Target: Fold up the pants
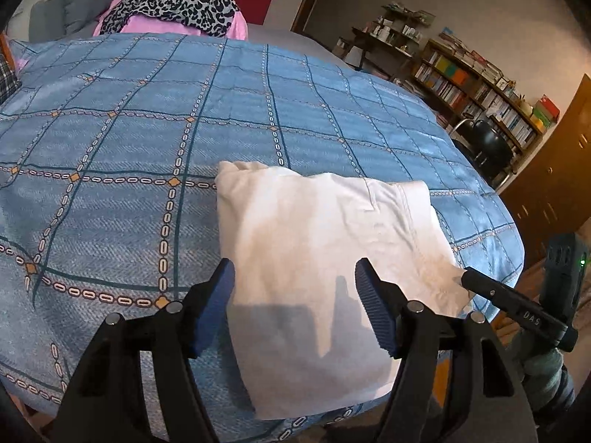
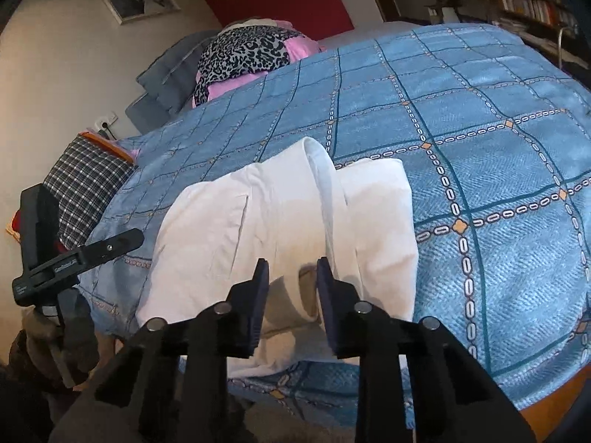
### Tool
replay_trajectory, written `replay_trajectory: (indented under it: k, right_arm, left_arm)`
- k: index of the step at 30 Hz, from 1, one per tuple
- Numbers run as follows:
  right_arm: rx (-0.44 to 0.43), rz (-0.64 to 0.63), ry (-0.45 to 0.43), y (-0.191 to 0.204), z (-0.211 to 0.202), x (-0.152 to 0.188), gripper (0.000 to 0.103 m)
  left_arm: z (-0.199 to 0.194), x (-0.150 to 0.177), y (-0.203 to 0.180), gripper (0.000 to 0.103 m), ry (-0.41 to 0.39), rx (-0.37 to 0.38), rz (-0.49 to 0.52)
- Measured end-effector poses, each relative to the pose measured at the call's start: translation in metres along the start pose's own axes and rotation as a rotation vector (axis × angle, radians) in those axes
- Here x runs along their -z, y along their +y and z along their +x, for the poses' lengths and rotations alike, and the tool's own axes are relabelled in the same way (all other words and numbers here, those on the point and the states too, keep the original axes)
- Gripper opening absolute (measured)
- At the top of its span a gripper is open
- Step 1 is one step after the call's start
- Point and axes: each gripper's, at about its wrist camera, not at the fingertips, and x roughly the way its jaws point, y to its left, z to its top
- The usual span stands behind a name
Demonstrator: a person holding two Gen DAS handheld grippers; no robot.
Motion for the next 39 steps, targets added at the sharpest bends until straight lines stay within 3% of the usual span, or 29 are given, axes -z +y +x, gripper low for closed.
replay_trajectory:
  k: [4,8,12,17,23,27,29,30,31,35,39]
  right_arm:
    - [-0.004,0.07,0.034,-0.014,-0.001,0.005,0.035]
    - [-0.065,0.161,0.077,-0.027,0.01,0.012,0.036]
    - [-0.107,0.153,0.075,-0.025,0.011,0.01,0.036]
    - [-0.096,0.098,0.08,-0.016,0.005,0.008,0.012]
    - [0.01,0.063,0.084,-0.016,-0.009,0.007,0.011]
    - [0.04,0.082,0.141,-0.028,0.013,0.021,0.017]
    - [0.015,0.091,0.101,-0.028,0.006,0.016,0.033]
    - [0.023,0.089,0.085,-0.028,0.003,0.013,0.05]
    - [0.032,0.086,0.064,-0.028,0.0,0.01,0.053]
    - [0.035,0.079,0.029,-0.032,0.0,-0.006,0.053]
    - [-0.065,0.123,0.093,-0.045,0.028,-0.013,0.053]
  left_arm:
    - [0.007,0.003,0.001,0.069,0.018,0.002,-0.009]
    - [0.012,0.005,-0.003,0.069,0.035,0.003,-0.002]
    - [0.015,0.003,-0.008,0.069,0.039,0.01,0.017]
    - [0.018,0.005,-0.012,0.069,0.053,0.005,0.032]
    - [0.024,0.013,-0.011,0.07,0.077,-0.009,0.062]
    - [0.032,0.02,-0.015,0.07,0.093,-0.047,0.117]
    - [0.033,0.02,-0.014,0.07,0.095,-0.046,0.117]
    - [0.033,0.02,-0.013,0.07,0.096,-0.044,0.114]
    - [0.034,0.02,-0.012,0.07,0.097,-0.043,0.113]
    - [0.035,0.02,-0.011,0.071,0.097,-0.043,0.11]
    - [0.036,0.019,-0.005,0.075,0.101,-0.041,0.095]
